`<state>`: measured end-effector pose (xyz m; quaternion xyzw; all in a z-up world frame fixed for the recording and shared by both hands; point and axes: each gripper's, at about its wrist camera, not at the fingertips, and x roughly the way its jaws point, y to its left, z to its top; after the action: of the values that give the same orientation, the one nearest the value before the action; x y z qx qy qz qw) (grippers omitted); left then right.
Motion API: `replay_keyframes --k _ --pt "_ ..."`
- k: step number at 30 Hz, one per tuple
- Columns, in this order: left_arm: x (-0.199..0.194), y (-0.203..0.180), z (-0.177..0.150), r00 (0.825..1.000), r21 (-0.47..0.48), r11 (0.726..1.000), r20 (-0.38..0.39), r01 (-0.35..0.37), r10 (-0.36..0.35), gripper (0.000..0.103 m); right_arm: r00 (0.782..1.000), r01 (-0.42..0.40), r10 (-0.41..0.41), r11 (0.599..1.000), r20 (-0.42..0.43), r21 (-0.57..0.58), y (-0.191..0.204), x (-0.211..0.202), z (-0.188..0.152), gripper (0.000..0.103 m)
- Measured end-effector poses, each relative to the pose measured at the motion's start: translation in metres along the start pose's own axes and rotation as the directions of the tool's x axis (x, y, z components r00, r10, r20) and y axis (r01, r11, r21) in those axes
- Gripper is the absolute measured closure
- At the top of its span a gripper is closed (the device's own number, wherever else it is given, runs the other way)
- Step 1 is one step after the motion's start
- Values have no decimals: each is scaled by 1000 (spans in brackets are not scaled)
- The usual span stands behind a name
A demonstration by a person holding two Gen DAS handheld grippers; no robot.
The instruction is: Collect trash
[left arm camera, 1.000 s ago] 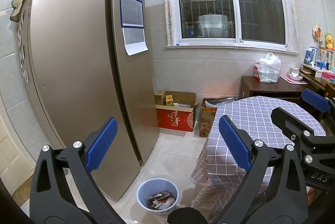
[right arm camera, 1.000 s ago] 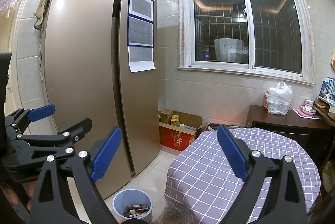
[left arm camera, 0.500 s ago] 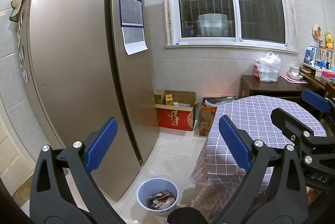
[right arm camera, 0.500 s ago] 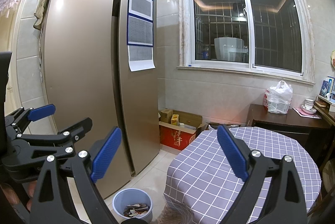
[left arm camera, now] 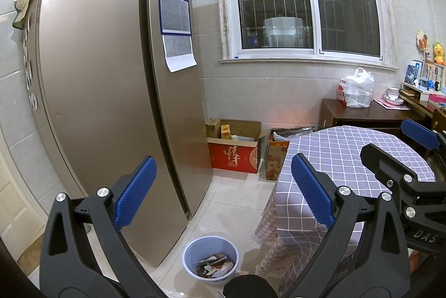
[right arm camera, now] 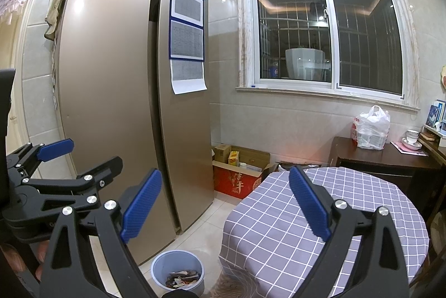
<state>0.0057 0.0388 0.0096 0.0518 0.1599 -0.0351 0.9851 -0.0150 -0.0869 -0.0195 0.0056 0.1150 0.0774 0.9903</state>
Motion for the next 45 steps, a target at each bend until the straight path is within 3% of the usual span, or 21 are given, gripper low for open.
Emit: replay_keyframes --k 45 --pt "10 13 -14 1000 8 1000 -7 -6 6 8 1000 -9 9 1000 -14 19 15 12 -16 12"
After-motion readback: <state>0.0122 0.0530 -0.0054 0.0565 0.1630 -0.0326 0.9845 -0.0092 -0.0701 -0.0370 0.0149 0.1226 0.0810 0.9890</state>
